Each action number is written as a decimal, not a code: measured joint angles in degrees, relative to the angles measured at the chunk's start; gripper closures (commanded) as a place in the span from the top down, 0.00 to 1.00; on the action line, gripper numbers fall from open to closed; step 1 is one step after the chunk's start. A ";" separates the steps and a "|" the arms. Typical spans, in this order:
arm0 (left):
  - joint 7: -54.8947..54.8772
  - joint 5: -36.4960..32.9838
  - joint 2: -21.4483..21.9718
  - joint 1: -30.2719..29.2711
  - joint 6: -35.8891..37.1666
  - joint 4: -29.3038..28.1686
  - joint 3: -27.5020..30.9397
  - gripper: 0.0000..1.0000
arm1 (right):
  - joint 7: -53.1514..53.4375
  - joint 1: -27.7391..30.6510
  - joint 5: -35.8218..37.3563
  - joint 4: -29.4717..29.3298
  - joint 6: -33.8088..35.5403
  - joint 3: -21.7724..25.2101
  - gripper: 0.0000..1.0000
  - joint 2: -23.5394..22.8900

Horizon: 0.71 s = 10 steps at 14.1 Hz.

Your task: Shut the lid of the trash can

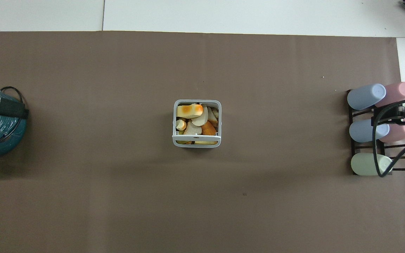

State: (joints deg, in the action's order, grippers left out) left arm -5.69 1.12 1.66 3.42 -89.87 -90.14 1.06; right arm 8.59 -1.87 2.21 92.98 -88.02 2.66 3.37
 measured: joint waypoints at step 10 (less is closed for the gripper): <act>0.00 0.03 0.02 0.13 0.70 -0.02 -0.41 1.00 | 0.00 0.00 0.00 0.00 0.00 0.00 1.00 0.00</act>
State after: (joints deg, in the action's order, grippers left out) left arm -5.70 1.15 1.67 3.55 -89.17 -90.16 0.64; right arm 8.59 -1.87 2.21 92.98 -88.02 2.66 3.37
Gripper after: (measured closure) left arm 0.000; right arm 0.000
